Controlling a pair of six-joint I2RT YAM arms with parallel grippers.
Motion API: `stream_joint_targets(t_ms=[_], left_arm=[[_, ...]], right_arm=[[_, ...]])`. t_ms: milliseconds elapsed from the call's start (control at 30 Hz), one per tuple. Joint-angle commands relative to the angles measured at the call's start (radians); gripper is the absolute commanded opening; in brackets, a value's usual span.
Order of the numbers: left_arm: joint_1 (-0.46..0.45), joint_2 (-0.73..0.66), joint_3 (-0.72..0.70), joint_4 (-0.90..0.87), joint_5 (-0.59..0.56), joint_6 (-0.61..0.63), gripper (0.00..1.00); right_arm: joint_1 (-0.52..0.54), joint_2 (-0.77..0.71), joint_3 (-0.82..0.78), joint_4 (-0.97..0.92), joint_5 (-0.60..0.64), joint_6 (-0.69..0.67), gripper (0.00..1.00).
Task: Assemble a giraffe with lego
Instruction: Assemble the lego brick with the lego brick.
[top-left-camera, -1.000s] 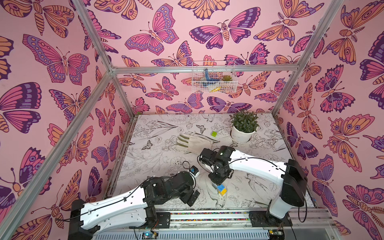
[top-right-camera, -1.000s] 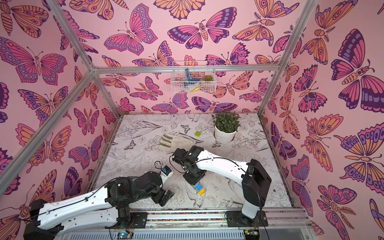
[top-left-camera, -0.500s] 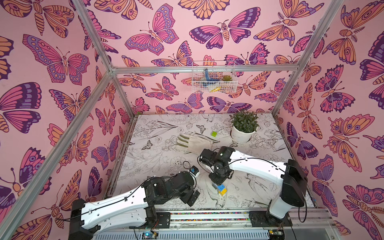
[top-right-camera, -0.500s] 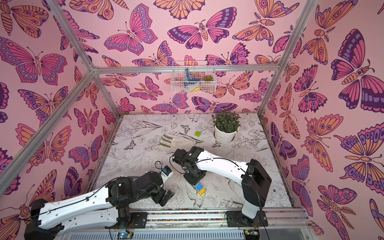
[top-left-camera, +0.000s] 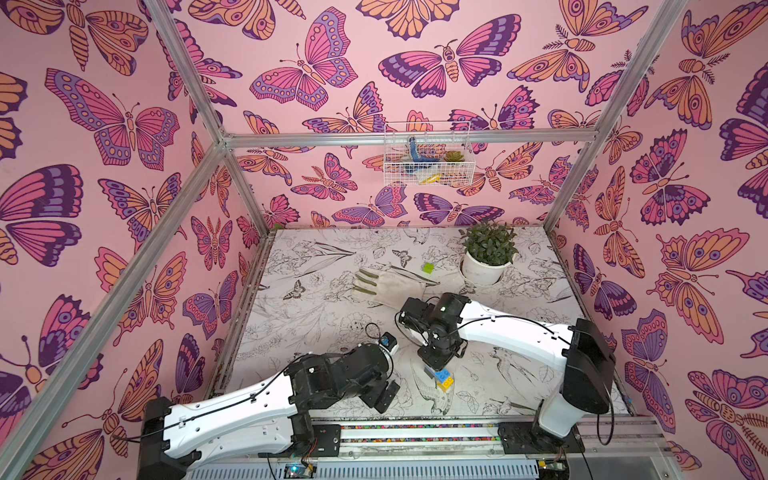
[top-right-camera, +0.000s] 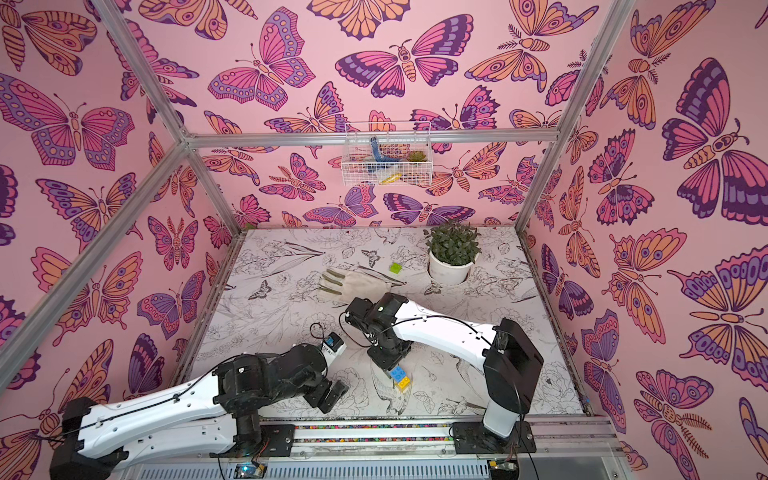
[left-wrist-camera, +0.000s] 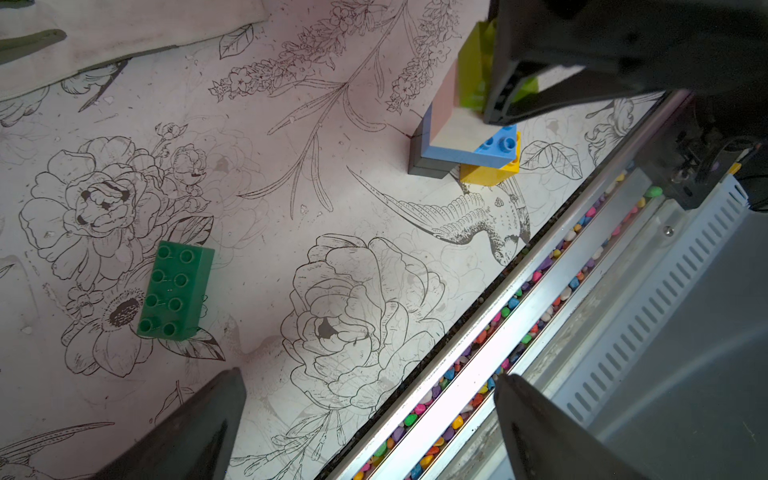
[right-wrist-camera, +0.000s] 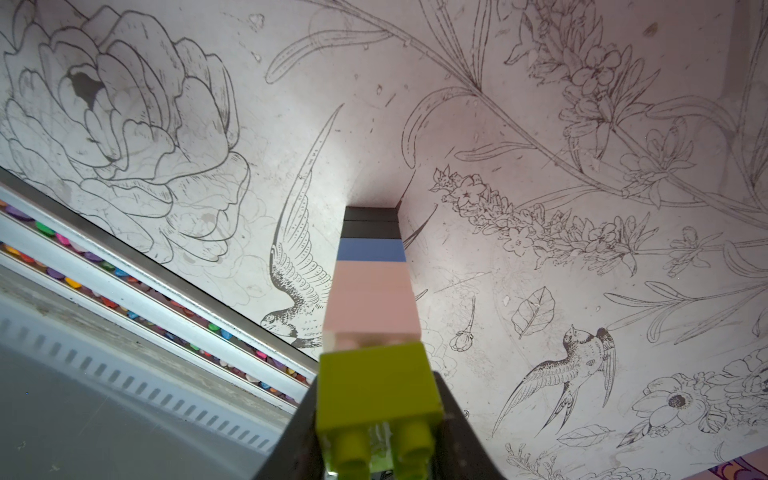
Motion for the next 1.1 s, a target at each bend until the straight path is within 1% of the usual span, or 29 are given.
stream_joint_targets(t_ms=[0,333,567,700,833,900,1000,1067], left_arm=[[-0.006,-0.004,-0.025,0.007,-0.019,-0.008,1.00],[-0.006,0.002,-0.045,0.030,-0.016,-0.012,1.00],[-0.007,0.004,-0.048,0.036,-0.019,-0.011,1.00],[-0.006,0.001,-0.049,0.036,-0.022,-0.012,1.00],[-0.007,0.001,-0.048,0.035,-0.022,-0.011,1.00],[-0.006,0.001,-0.047,0.035,-0.022,-0.010,1.00],[-0.006,0.001,-0.047,0.035,-0.025,-0.010,1.00],[-0.006,0.001,-0.048,0.035,-0.027,-0.012,1.00]], right_arm=[[-0.002,0.236,-0.172,0.000,-0.002,-0.059,0.17],[-0.024,0.278,-0.100,-0.101,-0.012,-0.105,0.17],[-0.027,0.297,-0.100,-0.096,-0.007,-0.090,0.17],[-0.030,0.276,-0.087,-0.087,0.021,-0.075,0.17],[-0.037,0.250,-0.072,-0.070,0.019,-0.060,0.18],[-0.037,0.236,-0.061,-0.063,0.019,-0.055,0.20],[-0.038,0.209,-0.049,-0.048,0.017,-0.048,0.27],[-0.039,0.187,-0.042,-0.034,0.014,-0.046,0.41]])
